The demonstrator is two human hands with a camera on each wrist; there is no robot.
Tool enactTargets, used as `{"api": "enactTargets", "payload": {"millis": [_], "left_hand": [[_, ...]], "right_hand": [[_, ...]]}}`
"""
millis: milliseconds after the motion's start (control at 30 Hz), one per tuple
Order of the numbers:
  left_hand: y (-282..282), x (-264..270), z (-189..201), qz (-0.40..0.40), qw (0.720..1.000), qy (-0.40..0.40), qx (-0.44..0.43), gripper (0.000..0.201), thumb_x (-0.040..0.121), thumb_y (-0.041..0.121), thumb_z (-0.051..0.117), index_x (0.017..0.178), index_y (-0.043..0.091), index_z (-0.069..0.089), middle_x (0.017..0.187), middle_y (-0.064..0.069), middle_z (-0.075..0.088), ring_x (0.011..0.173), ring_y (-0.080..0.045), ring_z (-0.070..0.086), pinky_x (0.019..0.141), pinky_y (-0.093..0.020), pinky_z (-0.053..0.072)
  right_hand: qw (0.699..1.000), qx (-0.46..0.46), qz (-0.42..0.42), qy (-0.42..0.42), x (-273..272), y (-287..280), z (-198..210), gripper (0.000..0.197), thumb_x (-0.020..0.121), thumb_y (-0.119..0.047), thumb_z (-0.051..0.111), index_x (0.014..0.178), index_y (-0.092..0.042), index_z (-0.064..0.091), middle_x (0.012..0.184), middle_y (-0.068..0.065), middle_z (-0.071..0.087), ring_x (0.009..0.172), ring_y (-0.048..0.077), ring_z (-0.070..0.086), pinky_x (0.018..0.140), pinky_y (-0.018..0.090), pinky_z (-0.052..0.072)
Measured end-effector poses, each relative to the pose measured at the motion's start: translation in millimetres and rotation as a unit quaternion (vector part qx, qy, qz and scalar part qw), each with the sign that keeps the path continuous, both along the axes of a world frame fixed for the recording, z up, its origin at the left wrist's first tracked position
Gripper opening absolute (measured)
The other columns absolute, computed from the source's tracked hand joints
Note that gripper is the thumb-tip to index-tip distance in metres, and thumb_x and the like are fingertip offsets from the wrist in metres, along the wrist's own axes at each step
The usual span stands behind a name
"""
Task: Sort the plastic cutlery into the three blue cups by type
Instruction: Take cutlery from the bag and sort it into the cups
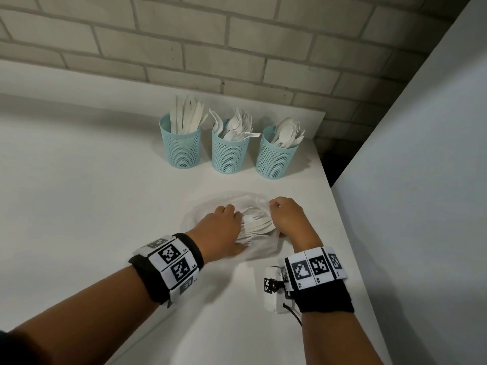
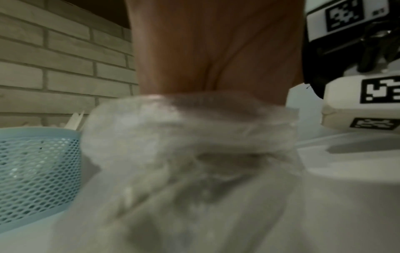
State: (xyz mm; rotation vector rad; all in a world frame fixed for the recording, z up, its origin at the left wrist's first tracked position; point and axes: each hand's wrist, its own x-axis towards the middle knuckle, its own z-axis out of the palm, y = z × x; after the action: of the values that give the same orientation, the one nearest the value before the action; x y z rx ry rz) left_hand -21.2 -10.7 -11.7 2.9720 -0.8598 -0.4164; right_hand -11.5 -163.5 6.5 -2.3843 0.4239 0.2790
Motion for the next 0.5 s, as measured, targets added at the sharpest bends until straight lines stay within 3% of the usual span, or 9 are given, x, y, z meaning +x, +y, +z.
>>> {"api": "enactTargets", "payload": {"millis": [133, 300, 400, 500], "left_hand": [[4.1, 1.6, 0.5, -0.013, 1.000, -0.020, -0.019, 0.054, 0.092, 0.046, 0.046, 0.131, 0.008, 0.041, 0.122, -0.010, 0.045, 0.111, -0.025, 0.045, 0.083, -0.034, 0.043], [13.9, 5.3, 4.2, -0.037, 0.999, -0.020, -0.021, 0.044, 0.094, 0.039, 0.047, 0.125, 0.007, 0.045, 0.120, -0.009, 0.047, 0.107, -0.025, 0.050, 0.082, -0.033, 0.042], [19.8, 6.5, 8.4, -0.049, 0.998, -0.006, -0.042, 0.040, 0.095, 0.037, 0.046, 0.123, 0.008, 0.048, 0.118, -0.007, 0.046, 0.096, -0.025, 0.055, 0.075, -0.030, 0.041], [26.7, 9.3, 8.7, -0.036, 0.995, 0.029, -0.090, 0.037, 0.096, 0.036, 0.046, 0.120, 0.009, 0.052, 0.115, -0.007, 0.047, 0.095, -0.026, 0.057, 0.080, -0.032, 0.043]], "right_hand": [[1.000, 0.009, 0.010, -0.009, -2.7, 3.5, 1.7, 0.038, 0.097, -0.029, 0.042, 0.115, 0.001, 0.057, 0.118, 0.014, 0.061, 0.111, 0.029, 0.054, 0.090, 0.032, 0.041], [0.999, 0.040, -0.019, -0.023, -1.6, -1.3, -0.6, 0.033, 0.096, -0.020, 0.038, 0.107, -0.004, 0.064, 0.110, 0.014, 0.064, 0.099, 0.030, 0.060, 0.088, 0.044, 0.052], [0.991, 0.118, -0.062, 0.033, 0.8, -5.5, 2.6, 0.028, 0.092, -0.017, 0.041, 0.102, -0.006, 0.065, 0.106, 0.015, 0.065, 0.094, 0.033, 0.063, 0.078, 0.044, 0.057], [0.961, 0.236, -0.105, 0.101, 1.8, -9.9, 8.8, 0.028, 0.096, -0.031, 0.045, 0.105, -0.009, 0.059, 0.101, 0.016, 0.063, 0.088, 0.032, 0.062, 0.081, 0.046, 0.055]]}}
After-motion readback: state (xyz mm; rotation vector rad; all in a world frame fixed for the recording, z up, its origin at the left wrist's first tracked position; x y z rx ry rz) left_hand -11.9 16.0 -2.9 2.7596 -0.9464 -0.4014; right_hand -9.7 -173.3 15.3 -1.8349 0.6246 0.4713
